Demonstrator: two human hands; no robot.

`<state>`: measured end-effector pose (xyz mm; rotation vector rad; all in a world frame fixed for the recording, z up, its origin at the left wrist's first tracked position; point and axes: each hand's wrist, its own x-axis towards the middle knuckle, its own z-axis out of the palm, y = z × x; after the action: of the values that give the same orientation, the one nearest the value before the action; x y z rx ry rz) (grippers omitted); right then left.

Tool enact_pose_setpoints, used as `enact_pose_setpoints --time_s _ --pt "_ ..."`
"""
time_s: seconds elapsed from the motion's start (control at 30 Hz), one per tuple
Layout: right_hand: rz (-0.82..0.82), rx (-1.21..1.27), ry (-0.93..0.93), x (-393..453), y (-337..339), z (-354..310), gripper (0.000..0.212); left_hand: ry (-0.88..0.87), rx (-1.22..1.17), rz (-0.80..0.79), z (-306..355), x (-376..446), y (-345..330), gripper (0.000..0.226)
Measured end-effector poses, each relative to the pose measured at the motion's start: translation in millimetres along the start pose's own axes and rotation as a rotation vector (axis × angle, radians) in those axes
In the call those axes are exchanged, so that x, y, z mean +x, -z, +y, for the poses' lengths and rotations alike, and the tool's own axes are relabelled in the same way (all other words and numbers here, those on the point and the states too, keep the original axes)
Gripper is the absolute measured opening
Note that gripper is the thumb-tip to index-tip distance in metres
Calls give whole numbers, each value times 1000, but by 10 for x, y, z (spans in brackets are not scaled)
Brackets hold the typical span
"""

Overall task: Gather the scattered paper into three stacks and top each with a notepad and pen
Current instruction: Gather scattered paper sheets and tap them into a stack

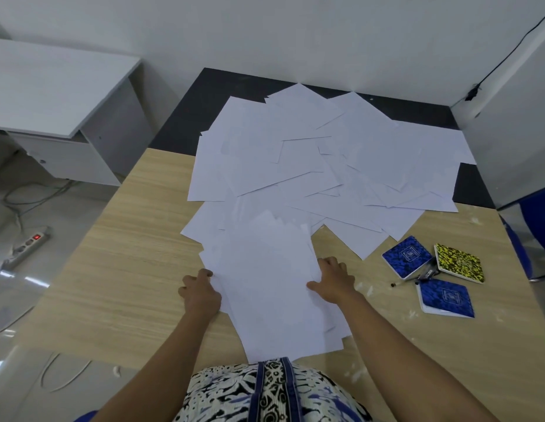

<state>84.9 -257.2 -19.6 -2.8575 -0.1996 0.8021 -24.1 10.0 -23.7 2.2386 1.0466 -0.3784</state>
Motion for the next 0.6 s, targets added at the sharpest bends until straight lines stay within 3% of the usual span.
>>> enact_pose_setpoints --time_s 0.13,0.27,0.33,0.4,0.6 --pt "-26 220 5 -16 -44 37 76 -1 -15 18 22 -18 -12 47" --pt "80 372 50 -61 -129 14 60 -18 -16 3 13 -9 -2 47" --pt "157 571 53 -90 -135 -14 36 -92 19 1 -15 1 -2 47" --pt "200 803 21 -140 -73 -58 25 -154 -16 4 2 -2 2 48" --pt "269 1389 -71 -208 37 -87 29 -126 -299 113 198 -57 -1 77"
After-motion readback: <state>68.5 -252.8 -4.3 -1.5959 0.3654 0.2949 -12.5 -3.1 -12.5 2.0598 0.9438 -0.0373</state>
